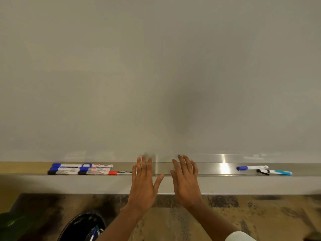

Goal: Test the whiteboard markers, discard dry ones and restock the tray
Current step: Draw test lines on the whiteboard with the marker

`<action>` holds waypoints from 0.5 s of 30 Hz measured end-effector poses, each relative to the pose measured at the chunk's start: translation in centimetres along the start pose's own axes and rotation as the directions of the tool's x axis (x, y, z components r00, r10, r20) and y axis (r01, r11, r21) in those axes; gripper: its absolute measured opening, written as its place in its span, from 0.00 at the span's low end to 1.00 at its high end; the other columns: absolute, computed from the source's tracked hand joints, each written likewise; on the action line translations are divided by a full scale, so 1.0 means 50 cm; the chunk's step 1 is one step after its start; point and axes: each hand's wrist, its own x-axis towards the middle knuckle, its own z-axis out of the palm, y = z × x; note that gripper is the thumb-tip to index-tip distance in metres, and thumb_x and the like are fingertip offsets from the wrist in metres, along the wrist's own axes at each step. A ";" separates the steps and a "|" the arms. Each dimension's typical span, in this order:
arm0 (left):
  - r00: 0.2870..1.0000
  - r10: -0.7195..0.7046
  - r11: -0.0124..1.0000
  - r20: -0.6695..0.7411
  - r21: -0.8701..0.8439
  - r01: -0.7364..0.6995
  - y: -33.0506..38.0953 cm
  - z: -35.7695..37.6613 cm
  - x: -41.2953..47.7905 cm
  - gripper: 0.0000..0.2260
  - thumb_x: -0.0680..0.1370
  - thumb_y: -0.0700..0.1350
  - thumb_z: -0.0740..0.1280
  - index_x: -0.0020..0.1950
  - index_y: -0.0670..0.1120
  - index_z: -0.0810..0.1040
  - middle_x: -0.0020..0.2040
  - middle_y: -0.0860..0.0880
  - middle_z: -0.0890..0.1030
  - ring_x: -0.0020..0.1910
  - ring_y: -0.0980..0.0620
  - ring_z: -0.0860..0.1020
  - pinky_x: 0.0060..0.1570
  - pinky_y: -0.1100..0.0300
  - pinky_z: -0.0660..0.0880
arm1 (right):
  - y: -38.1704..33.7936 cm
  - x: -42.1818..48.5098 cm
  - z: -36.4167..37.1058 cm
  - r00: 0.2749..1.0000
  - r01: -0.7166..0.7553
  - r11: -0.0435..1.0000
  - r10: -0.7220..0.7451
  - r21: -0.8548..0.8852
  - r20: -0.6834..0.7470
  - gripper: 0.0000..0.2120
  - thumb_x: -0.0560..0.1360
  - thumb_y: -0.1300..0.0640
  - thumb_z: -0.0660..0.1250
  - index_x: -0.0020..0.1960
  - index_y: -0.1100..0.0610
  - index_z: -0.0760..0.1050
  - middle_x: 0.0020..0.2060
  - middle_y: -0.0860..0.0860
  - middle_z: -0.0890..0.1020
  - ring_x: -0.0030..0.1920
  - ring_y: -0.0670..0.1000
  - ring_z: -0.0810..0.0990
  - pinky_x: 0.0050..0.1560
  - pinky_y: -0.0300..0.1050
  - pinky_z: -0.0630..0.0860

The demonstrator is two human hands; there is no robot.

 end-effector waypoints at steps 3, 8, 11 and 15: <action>0.999 0.039 0.999 0.015 -0.009 -0.039 0.072 0.024 0.011 0.41 0.76 0.74 0.29 0.82 0.51 0.35 0.81 0.51 0.30 0.79 0.52 0.27 0.77 0.54 0.29 | 0.065 -0.019 -0.031 0.998 -0.063 0.998 0.063 -0.004 0.004 0.19 0.84 0.50 0.52 0.73 0.53 0.67 0.75 0.54 0.65 0.77 0.56 0.57 0.76 0.60 0.53; 0.993 0.117 0.993 0.031 -0.030 -0.116 0.188 0.076 0.033 0.41 0.77 0.74 0.31 0.83 0.50 0.40 0.83 0.50 0.35 0.80 0.53 0.29 0.78 0.52 0.34 | 0.184 -0.052 -0.082 0.987 -0.161 0.986 0.162 -0.028 0.008 0.20 0.85 0.48 0.47 0.73 0.52 0.65 0.75 0.54 0.64 0.77 0.55 0.57 0.75 0.61 0.55; 0.987 0.156 0.988 0.050 -0.031 -0.154 0.249 0.108 0.046 0.41 0.76 0.74 0.30 0.82 0.51 0.39 0.83 0.50 0.35 0.79 0.54 0.29 0.78 0.51 0.35 | 0.261 -0.069 -0.099 0.974 -0.224 0.973 0.225 -0.052 0.007 0.21 0.84 0.47 0.46 0.73 0.51 0.64 0.75 0.54 0.63 0.78 0.55 0.55 0.75 0.61 0.54; 0.977 0.196 0.980 0.084 0.003 -0.197 0.313 0.141 0.064 0.41 0.77 0.73 0.30 0.83 0.49 0.39 0.83 0.49 0.34 0.80 0.53 0.30 0.79 0.50 0.36 | 0.354 -0.086 -0.114 0.957 -0.290 0.954 0.289 -0.077 -0.021 0.20 0.84 0.48 0.49 0.73 0.51 0.65 0.75 0.53 0.64 0.77 0.55 0.56 0.77 0.57 0.48</action>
